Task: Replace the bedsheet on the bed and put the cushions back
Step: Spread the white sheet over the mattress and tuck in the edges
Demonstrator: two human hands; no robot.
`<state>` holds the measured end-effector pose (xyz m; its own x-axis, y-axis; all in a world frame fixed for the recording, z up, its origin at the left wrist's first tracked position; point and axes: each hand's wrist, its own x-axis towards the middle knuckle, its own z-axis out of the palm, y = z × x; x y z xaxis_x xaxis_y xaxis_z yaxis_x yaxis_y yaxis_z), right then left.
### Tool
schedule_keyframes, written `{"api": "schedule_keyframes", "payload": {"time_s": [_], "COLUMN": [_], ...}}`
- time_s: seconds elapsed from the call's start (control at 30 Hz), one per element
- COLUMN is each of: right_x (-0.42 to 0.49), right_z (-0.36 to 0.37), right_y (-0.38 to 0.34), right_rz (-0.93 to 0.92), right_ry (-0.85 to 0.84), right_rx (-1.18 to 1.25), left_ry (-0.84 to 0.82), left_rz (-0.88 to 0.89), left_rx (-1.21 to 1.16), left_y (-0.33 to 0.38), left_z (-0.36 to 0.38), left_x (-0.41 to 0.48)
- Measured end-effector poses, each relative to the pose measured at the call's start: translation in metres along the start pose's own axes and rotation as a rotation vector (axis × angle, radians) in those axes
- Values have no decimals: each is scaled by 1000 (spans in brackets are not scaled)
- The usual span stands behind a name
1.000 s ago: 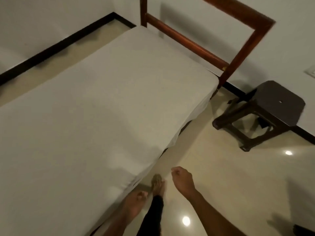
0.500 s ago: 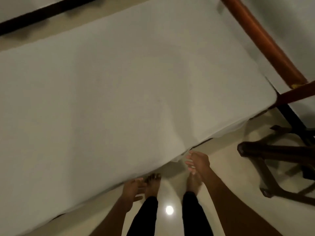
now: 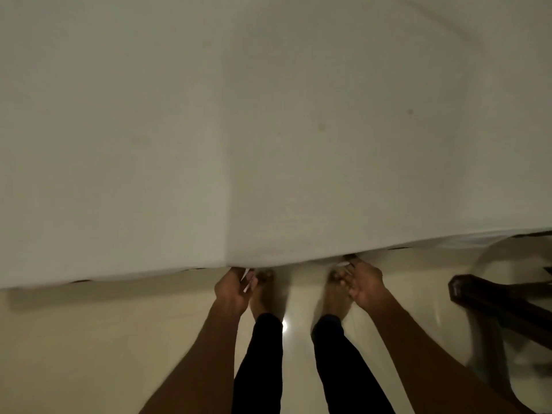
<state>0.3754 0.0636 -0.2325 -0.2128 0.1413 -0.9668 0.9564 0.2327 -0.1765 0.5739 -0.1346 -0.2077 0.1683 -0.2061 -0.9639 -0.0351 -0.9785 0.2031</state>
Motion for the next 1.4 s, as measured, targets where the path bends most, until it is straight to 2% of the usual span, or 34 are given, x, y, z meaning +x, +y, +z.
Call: {"api": "schedule_keyframes", "payload": {"time_s": [0.13, 0.3, 0.47, 0.57, 0.7, 0.73, 0.87, 0.93, 0.97, 1.0, 1.03, 1.1, 1.2, 1.27, 1.33, 1.37, 1.4], "right_x": [14, 34, 49, 56, 45, 48, 49, 38, 35, 33, 33, 25, 26, 30, 21, 15, 9], "right_z": [-19, -11, -5, -5, 4, 5, 11, 10, 9, 11, 12, 12, 11, 12, 21, 25, 28], "right_y": [20, 24, 18, 24, 22, 19, 7, 9, 10, 10, 6, -2, -5, -4, -11, -15, -22], "right_rz": [8, -43, -124, -156, -187, -173, -240, -275, -257, -268, -318, -397, -406, -289, -205, -231, -176], "right_ry": [106, 188, 269, 341, 416, 448, 337, 335, 271, 218, 215, 303, 346, 253, 61, 41, 70], "right_rx": [-140, -207, -305, -372, -434, -430, -397, -592, -634, -708, -771, -809, -690, -467, -27, 215, 445], "left_ry": [47, -123, -211, -104, 235, 274, 309, 304, 282, 248, 244, 285, 299, 293, 316, 334, 331], "left_rz": [28, 40, -1, -12, 72, 86, 165, 181, 152, 104, 65, 141, 182, 201, 200, 205, 197], "left_rx": [-113, -395, -383, -314, -30, 14, 115, 150, 171, 95, 71, 98, -116, -195, -278, -306, -367], "left_y": [-16, -30, -44, -37, -19, -13, -5, -4, -2, 3, 13, 29, 45, 43, 39, 37, 37], "left_z": [-13, -9, -19, -25, -32, -33, -41, -46, -49, -51, -49, -44, -28, -21, -19, -16, -12], "left_x": [6, 21, 34, 41, 63, 67, 80, 71, 69, 68, 70, 72, 57, 50, 49, 49, 43]}}
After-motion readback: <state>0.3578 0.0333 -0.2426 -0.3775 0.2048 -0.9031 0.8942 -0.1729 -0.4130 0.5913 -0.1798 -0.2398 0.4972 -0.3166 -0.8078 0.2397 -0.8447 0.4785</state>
